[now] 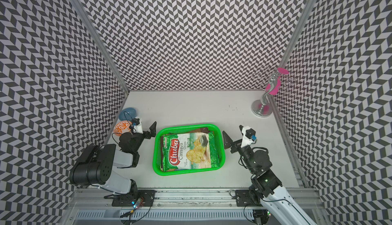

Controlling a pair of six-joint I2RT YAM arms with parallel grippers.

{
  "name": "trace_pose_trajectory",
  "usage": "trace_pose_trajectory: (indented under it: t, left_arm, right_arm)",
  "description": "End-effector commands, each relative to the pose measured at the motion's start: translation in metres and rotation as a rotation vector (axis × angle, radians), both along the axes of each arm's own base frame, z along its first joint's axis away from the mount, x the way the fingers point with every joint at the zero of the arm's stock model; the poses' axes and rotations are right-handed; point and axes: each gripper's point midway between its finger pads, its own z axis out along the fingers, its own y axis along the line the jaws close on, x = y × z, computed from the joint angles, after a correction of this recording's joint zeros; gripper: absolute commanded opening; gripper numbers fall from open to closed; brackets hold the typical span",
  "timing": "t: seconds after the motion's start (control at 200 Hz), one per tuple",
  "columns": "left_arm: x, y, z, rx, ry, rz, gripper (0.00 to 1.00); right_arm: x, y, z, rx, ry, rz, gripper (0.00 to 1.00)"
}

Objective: Put the potato chips into the basket
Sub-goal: Reset both arms

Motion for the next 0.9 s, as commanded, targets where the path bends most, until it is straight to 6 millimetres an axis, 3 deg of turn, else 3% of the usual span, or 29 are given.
trace_pose_trajectory:
  t: [0.0,0.1,0.22,0.305,0.406,0.581,0.766,0.891]
  left_arm:
    - [0.009,0.006,0.008,0.025,-0.021,0.071,0.99]
    - [0.009,0.006,0.008,0.025,-0.016,0.072,0.99]
    - [0.009,0.006,0.007,0.025,-0.013,0.072,0.99]
    - [0.010,0.007,0.008,0.025,-0.015,0.074,0.99]
    - [0.010,0.007,0.008,0.025,-0.013,0.075,0.99]
    - [0.010,0.006,0.007,0.025,-0.012,0.072,0.99]
    - [0.010,0.006,0.007,0.024,-0.012,0.073,0.99]
    - [0.010,0.007,0.007,0.025,-0.011,0.074,0.99]
  right_arm:
    - [0.015,-0.001,0.024,-0.009,-0.057,-0.052,1.00]
    - [0.037,0.000,0.035,-0.090,-0.052,-0.111,1.00]
    - [0.069,-0.007,0.033,-0.153,-0.040,-0.163,1.00]
    - [0.091,-0.017,0.016,-0.161,0.003,-0.186,1.00]
    - [0.112,-0.039,-0.016,-0.210,0.036,-0.276,1.00]
    - [0.128,-0.069,-0.052,-0.217,0.081,-0.372,1.00]
    - [0.121,-0.109,-0.084,-0.197,0.131,-0.469,1.00]
    - [0.128,-0.119,-0.096,-0.226,0.172,-0.487,1.00]
